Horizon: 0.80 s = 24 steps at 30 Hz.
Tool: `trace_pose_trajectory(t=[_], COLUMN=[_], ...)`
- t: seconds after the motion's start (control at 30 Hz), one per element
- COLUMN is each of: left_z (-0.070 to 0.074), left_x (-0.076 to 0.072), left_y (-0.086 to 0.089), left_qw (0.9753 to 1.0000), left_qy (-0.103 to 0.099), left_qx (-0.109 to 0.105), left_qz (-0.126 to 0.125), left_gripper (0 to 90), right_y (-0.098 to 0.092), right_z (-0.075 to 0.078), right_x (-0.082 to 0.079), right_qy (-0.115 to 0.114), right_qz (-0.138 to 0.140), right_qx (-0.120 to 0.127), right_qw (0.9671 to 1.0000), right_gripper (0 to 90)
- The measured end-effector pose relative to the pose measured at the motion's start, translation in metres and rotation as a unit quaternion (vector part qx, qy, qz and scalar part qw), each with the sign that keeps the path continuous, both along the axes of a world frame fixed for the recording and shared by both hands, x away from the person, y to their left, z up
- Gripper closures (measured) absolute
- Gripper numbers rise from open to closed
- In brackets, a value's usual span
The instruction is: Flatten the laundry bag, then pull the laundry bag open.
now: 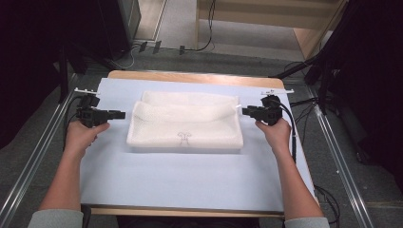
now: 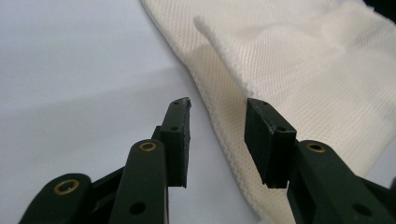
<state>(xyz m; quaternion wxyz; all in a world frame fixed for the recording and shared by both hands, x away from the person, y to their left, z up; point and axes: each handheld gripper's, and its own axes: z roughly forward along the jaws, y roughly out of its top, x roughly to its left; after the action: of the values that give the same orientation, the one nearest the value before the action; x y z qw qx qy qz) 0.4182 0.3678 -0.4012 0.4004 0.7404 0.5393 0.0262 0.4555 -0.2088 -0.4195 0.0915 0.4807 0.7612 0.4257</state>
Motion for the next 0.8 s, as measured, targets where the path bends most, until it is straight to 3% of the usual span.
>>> trace_pose_trajectory(t=[0.13, 0.3, 0.6, 0.73, 0.8], left_z=[0.004, 0.004, -0.014, -0.019, -0.020], left_x=[0.003, 0.012, 0.027, 0.031, 0.031], left_y=[-0.016, -0.030, -0.045, -0.051, -0.053], left_qw=[0.9993, 0.9992, 0.9985, 0.9987, 0.9989], left_qy=[-0.001, -0.009, 0.008, 0.006, 0.010], left_qx=[0.034, 0.035, 0.052, 0.047, 0.038], left_qz=[-0.017, -0.014, -0.011, -0.019, -0.027], left_gripper=[60.3, 55.3, 54.5, 62.8, 74.7], right_y=[0.011, 0.023, 0.035, 0.041, 0.041], right_z=[0.004, 0.003, -0.011, -0.021, -0.025], right_x=[-0.003, -0.004, 0.003, 0.007, 0.009], right_qy=[-0.006, -0.005, 0.004, 0.014, 0.017], right_qz=[0.012, 0.022, 0.018, 0.016, 0.017], right_qx=[-0.003, -0.014, -0.024, -0.027, -0.020], right_qw=[0.9999, 0.9996, 0.9995, 0.9994, 0.9995], right_gripper=[63.7, 60.1, 55.5, 56.1, 66.4])
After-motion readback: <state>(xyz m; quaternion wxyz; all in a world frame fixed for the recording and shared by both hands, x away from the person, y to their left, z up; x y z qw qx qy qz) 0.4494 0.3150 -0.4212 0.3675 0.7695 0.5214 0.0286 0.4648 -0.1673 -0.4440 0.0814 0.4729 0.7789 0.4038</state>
